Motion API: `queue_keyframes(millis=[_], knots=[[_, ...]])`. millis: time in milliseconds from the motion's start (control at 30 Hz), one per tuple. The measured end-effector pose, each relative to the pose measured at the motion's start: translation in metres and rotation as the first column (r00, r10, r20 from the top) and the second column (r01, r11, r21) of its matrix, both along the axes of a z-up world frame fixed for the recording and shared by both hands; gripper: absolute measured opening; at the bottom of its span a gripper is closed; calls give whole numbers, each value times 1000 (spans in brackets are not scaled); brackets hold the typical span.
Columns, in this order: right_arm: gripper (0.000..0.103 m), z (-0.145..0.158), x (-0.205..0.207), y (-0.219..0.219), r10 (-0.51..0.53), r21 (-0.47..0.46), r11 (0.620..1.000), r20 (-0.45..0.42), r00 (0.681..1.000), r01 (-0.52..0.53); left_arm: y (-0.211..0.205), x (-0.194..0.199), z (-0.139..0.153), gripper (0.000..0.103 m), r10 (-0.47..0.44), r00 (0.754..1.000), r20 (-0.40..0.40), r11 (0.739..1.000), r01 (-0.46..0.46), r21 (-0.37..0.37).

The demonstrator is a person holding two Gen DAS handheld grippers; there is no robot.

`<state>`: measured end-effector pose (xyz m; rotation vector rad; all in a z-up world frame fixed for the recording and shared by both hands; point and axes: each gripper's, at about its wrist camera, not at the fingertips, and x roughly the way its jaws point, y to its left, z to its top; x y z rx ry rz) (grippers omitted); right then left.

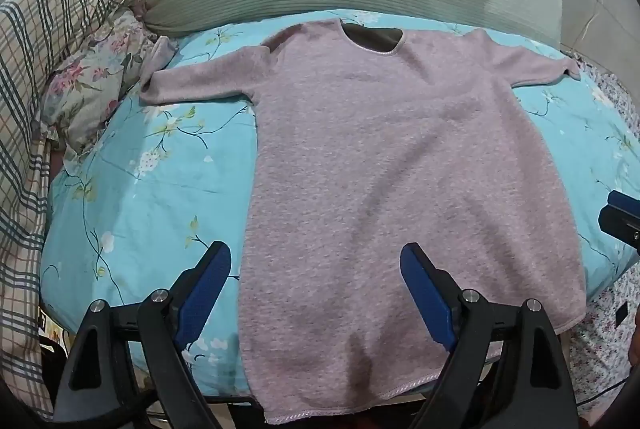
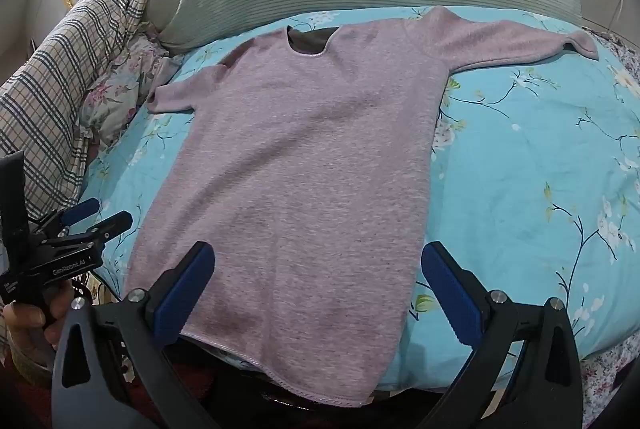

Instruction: Fold small clothes

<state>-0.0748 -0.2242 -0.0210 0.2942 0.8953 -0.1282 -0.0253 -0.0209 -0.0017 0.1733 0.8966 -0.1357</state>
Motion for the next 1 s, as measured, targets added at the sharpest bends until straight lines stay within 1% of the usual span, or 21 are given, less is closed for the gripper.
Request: queue_keyframes(millis=[1000], knots=[[103,0,2,4,-1,-5,1000,-10,1000,1,-4,0,-3,87,-6,1000,0,1000,6,-6]])
